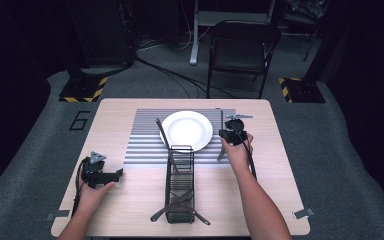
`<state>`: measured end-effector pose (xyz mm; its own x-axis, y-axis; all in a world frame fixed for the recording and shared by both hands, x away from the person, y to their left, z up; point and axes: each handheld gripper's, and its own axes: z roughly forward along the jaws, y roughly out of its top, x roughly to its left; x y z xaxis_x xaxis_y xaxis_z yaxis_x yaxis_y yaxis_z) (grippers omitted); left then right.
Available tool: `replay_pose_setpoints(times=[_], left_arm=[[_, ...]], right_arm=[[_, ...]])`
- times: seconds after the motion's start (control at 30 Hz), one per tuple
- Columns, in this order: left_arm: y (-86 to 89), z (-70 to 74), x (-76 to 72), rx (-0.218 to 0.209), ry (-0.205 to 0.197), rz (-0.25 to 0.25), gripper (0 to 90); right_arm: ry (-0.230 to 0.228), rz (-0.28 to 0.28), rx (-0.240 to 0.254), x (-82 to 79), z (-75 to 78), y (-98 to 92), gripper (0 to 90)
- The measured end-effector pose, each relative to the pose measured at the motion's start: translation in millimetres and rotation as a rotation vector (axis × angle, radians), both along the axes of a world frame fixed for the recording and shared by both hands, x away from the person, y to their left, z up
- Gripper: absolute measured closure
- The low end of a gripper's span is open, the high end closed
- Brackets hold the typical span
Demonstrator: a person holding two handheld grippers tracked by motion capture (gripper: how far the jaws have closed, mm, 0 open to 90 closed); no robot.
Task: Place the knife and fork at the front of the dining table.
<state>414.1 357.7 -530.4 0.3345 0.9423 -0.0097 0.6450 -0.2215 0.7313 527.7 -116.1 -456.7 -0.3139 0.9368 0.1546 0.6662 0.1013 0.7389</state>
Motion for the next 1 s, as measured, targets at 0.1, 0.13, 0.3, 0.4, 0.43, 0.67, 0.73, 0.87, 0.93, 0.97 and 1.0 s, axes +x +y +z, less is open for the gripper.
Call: replay_pose_setpoints(times=[0.1, 0.13, 0.3, 0.4, 0.43, 0.67, 0.73, 0.87, 0.93, 0.97, 1.0], left_arm=[[-0.1, 0.0, 0.1, 0.000, 0.000, 0.000, 5.0], [-0.1, 0.0, 0.1, 0.000, 0.001, -0.001, 5.0], [-0.2, 0.0, 0.1, -0.001, 0.001, -0.001, 5.0], [-0.1, 0.0, 0.2, 0.000, 0.000, -0.001, 5.0], [-0.1, 0.0, 0.2, 0.000, 0.000, -0.002, 5.0], [-0.1, 0.0, 0.2, -0.001, 0.001, -0.002, 5.0], [-0.1, 0.0, 0.2, 0.000, 0.000, -0.002, 5.0], [-0.2, 0.1, 0.1, -0.001, 0.002, -0.001, 5.0], [-0.2, 0.0, 0.1, 0.000, 0.000, -0.001, 5.0], [-0.2, 0.0, 0.1, 0.000, 0.000, -0.001, 5.0], [-0.3, 0.0, 0.1, 0.000, 0.000, 0.000, 5.1]], right_arm=[[0.011, -0.016, 0.006, 2.3, -1.6, 2.5, 87.0], [0.015, -0.026, 0.011, 3.1, -2.0, 3.1, 87.1], [0.048, -0.082, 0.041, 10.6, -5.1, 1.1, 87.2], [0.062, -0.102, 0.070, 12.9, -6.7, -1.4, 87.2], [0.071, -0.110, 0.084, 15.5, -7.8, -4.6, 87.2], [0.132, -0.143, 0.150, 24.7, -11.9, -12.6, 87.2], [0.135, -0.151, 0.156, 25.6, -12.9, -12.9, 87.2], [0.151, -0.164, 0.169, 29.6, -17.5, -14.3, 87.2], [0.157, -0.174, 0.178, 31.4, -18.8, -13.3, 87.2], [0.163, -0.183, 0.180, 31.9, -19.1, -12.4, 87.1], [0.167, -0.185, 0.171, 33.8, -21.4, -12.5, 87.0]])
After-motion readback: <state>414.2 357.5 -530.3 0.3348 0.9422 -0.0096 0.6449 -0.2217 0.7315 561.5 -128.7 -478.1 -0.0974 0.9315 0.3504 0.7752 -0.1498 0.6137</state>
